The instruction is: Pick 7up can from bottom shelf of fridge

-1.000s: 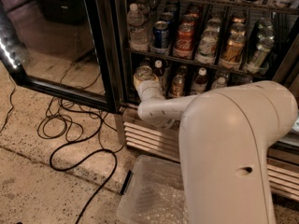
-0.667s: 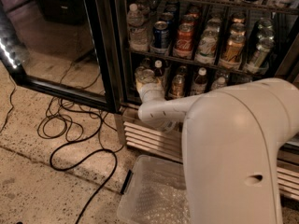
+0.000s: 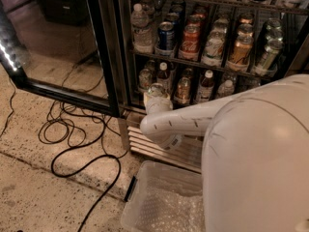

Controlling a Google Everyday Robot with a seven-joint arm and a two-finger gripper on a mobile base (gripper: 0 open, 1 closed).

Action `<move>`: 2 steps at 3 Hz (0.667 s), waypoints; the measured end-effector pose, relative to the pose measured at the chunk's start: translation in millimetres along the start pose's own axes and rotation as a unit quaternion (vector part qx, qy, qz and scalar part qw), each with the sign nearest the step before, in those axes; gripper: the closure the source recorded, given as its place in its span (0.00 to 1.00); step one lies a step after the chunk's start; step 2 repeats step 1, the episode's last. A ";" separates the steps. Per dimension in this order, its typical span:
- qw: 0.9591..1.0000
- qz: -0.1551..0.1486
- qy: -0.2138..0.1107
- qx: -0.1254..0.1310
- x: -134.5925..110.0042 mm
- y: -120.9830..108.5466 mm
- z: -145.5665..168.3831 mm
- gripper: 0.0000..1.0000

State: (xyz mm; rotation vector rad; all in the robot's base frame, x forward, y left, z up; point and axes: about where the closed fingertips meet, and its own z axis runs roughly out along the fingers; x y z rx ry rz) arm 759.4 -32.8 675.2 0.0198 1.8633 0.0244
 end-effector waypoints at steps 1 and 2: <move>1.000 0.000 0.000 0.000 0.0 0.0 0.0 1.00; 1.000 0.000 0.000 0.000 0.0 0.0 0.0 1.00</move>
Offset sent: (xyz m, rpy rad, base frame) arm 0.0000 0.0000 0.0000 0.0000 0.0000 0.0000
